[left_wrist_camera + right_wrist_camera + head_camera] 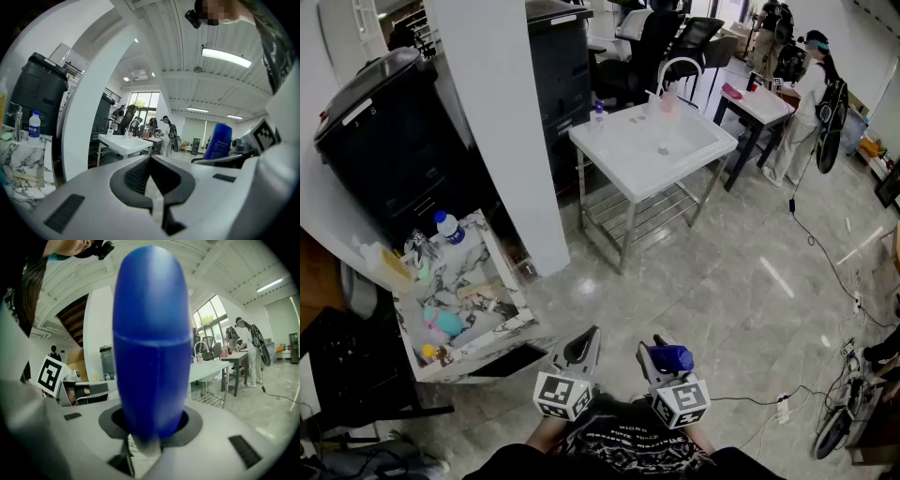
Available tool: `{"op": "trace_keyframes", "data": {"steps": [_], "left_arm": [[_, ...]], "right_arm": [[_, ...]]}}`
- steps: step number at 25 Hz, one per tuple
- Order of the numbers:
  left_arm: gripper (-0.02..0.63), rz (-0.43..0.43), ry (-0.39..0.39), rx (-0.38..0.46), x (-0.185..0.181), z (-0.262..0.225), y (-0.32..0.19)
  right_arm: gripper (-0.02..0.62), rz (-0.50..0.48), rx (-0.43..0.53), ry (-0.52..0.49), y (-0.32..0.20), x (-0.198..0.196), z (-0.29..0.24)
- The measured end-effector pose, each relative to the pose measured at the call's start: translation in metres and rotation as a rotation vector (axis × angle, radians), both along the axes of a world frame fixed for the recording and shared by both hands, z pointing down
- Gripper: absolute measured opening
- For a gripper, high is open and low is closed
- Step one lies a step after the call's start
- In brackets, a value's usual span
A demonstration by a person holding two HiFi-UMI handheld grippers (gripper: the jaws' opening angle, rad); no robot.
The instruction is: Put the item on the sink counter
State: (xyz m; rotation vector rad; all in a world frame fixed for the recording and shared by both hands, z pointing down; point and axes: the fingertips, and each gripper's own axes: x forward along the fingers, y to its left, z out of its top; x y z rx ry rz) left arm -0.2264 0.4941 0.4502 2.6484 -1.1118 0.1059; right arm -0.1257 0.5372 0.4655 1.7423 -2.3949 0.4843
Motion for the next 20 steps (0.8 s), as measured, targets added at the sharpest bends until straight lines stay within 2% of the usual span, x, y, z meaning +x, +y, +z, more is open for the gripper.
{"op": "trace_keyframes", "data": {"steps": [4,11,16,20], "left_arm": [[0.006,-0.012,-0.004,-0.008,0.005,0.001,0.008],[0.006,0.024,-0.018,0.022,0.005,-0.009,0.016],[0.006,0.072,-0.029,0.03,-0.004,-0.008,0.019],[0.006,0.066,-0.044,0.006,-0.015,0.002,0.009]], "right_arm": [[0.132,0.004,-0.02,0.0,0.01,0.007,0.005],[0.132,0.017,-0.013,0.003,0.016,0.0,0.004],[0.135,0.096,0.001,-0.052,0.008,0.004,0.003],[0.135,0.13,0.004,-0.054,-0.003,0.006,0.007]]}}
